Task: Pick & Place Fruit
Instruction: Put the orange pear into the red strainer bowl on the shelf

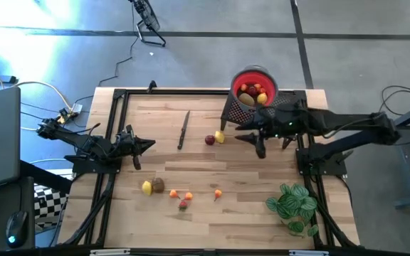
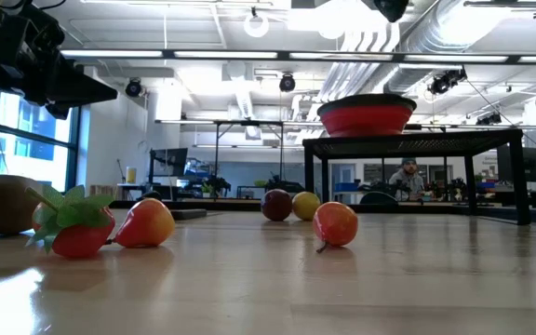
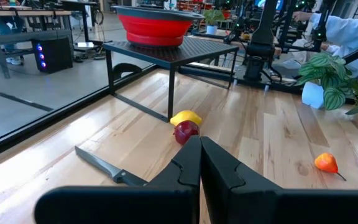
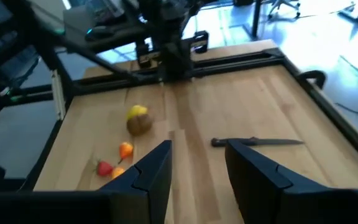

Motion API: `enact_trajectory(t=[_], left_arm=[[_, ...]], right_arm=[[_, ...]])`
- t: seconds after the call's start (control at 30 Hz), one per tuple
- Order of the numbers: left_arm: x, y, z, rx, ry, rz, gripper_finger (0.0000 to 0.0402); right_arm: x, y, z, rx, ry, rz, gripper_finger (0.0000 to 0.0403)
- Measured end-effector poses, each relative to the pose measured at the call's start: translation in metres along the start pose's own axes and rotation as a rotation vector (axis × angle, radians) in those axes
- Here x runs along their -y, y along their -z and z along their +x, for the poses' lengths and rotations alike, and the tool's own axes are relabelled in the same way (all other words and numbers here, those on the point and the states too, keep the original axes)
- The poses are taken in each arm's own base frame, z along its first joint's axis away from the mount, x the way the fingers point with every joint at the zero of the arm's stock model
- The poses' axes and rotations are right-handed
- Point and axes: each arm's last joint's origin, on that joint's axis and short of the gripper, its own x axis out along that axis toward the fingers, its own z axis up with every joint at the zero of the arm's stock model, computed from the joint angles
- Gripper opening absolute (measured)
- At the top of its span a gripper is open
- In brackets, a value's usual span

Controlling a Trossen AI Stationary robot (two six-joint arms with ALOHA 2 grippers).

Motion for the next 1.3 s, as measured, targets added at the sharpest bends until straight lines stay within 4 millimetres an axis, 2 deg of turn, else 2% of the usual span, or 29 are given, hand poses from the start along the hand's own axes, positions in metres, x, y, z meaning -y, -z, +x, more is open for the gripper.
enact_trajectory(t=[0.37, 0.73, 1.0, 1.3], left_arm=[[0.000, 0.000, 0.000, 0.000, 0.000, 0.000, 0.0000], [0.000, 0.000, 0.000, 0.000, 0.000, 0.000, 0.0000], [0.000, 0.000, 0.000, 0.000, 0.000, 0.000, 0.0000], [0.000, 0.000, 0.000, -0.001, 0.000, 0.002, 0.0000]], right_arm=[[-0.026, 0.013, 0.051, -0.046, -0.081, -0.037, 0.0142], [-0.050, 0.039, 0.091, -0.143, -0.132, -0.027, 0.0142], [-0.069, 0.060, 0.108, -0.232, -0.165, -0.009, 0.0142], [-0.084, 0.072, 0.108, -0.293, -0.194, -0.038, 0.0142]])
